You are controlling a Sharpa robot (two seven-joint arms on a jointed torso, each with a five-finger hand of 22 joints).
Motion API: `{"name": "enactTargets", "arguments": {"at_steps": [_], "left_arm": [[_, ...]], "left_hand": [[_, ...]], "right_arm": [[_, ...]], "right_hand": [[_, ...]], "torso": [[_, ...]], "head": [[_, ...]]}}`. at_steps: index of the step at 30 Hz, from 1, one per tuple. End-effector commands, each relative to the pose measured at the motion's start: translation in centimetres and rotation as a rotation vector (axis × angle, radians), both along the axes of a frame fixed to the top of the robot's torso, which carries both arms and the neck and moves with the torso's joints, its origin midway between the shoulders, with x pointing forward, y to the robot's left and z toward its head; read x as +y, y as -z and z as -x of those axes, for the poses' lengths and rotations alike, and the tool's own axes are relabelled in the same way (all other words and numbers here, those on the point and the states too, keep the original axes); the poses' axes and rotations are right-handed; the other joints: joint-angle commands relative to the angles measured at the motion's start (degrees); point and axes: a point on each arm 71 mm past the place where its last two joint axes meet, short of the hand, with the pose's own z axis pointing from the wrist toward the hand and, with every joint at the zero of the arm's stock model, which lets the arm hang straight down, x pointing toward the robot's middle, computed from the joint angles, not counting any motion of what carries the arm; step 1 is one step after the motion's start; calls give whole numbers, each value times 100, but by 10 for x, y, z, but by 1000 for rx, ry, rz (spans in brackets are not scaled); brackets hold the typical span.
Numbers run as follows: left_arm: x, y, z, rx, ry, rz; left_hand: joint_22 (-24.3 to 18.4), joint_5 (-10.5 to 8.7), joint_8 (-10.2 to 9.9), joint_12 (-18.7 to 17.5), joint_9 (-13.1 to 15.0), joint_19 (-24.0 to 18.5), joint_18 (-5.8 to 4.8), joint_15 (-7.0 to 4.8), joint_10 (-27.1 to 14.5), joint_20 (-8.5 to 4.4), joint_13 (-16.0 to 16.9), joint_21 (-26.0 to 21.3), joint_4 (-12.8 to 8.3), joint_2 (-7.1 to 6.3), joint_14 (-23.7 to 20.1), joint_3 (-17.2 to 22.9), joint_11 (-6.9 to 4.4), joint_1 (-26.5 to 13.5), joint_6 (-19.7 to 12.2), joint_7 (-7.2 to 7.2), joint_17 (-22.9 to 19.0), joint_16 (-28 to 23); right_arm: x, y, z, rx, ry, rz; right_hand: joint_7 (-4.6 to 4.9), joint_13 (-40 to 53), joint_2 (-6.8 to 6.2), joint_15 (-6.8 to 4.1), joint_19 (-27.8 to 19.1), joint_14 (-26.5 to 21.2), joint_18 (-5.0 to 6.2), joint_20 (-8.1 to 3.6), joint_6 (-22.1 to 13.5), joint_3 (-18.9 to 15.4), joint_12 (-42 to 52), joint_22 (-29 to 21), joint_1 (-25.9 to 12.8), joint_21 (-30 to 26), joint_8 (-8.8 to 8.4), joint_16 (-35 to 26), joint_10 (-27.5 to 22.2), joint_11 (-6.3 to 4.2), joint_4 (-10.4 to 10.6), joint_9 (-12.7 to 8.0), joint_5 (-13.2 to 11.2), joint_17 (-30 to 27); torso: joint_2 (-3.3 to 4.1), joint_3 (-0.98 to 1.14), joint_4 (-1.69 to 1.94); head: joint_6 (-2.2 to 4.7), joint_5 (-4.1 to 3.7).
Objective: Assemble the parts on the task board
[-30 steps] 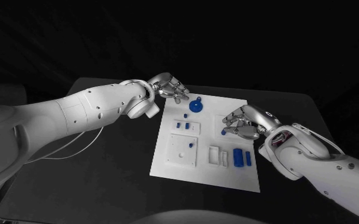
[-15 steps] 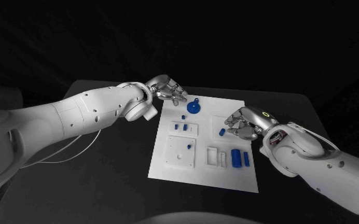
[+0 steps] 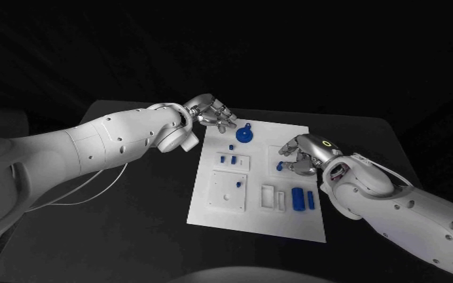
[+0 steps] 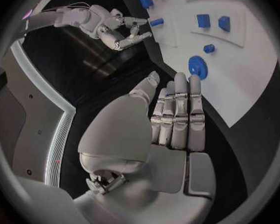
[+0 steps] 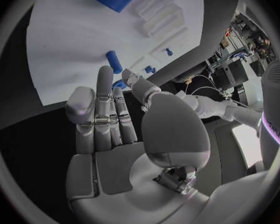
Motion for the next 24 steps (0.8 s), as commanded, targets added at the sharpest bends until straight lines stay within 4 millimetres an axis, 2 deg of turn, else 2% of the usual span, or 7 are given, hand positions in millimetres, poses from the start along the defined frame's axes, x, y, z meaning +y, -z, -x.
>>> {"name": "enactTargets", "arguments": {"at_steps": [1,5,9,15,17,22,24], "left_arm": [[-3,-1,1,1,21,7],[-3,0,1,1,18,6],[-3,0,1,2,17,5],[-3,0,1,3,19,5],[-3,0,1,3,19,6],[-2,0,1,4,19,5],[-2,0,1,4,19,5]], "left_hand": [[0,1,-16,-24,4,44,-8,-16,-37,-2,-6,3,39,39,10,11,-8,-29,-52,-8,-1,-1],[-9,9,-14,-24,5,48,-8,-16,-40,-2,-5,1,54,46,14,13,-7,-42,-54,-8,0,0],[-12,13,-15,-23,5,52,-7,-17,-38,-2,-5,2,60,53,18,17,-9,-45,-55,-9,0,2],[-12,13,-15,-23,5,52,-7,-17,-38,-2,-5,2,60,53,18,17,-9,-45,-55,-9,0,2],[-12,13,-15,-23,5,52,-7,-17,-38,-2,-5,2,60,53,18,17,-9,-45,-55,-9,0,2],[-12,13,-15,-23,5,52,-7,-17,-38,-2,-5,2,60,53,18,17,-9,-45,-55,-9,0,2],[-38,14,-14,-23,5,60,-8,-17,-42,-3,-5,0,77,54,18,28,-9,-48,-54,-10,0,0]], "right_arm": [[2,4,0,23,-5,41],[4,8,1,59,-20,52],[6,11,2,81,-33,61],[10,18,1,92,-39,80],[11,21,1,93,-38,87],[13,25,1,87,-41,89],[15,26,1,84,-43,86]], "right_hand": [[10,-4,-41,52,369,172,64,45,-38,-47,-21,30,31,2,-14,-3,-29,-13,8,-5,-37,-21],[30,-6,-3,44,371,175,36,45,21,-81,-27,23,30,140,-15,49,134,-52,25,-2,-35,-68],[38,-3,3,46,366,161,26,41,35,-52,-22,15,7,164,-14,77,155,-56,5,-2,-33,-80],[67,-1,60,49,364,151,14,49,99,-3,-16,17,12,192,-11,103,217,-66,-6,0,-32,-90],[86,-4,107,40,364,137,9,41,106,109,-23,13,18,204,-18,125,242,-68,-24,-4,-30,-95],[95,-4,84,41,363,124,8,38,126,323,-21,4,-48,213,-16,162,272,-71,-26,-4,-31,-96],[91,-2,113,37,367,122,1,38,184,379,-18,13,-58,249,-7,180,346,-89,-1,3,-29,-98]], "torso": [[-3,-5,-1],[-9,-12,-5],[-9,-7,-11],[-2,-3,2],[2,0,5],[4,2,-2],[-1,0,-5]], "head": [[-10,-8],[-28,-4],[-34,9],[-34,0],[-39,3],[-52,11],[-59,12]]}}
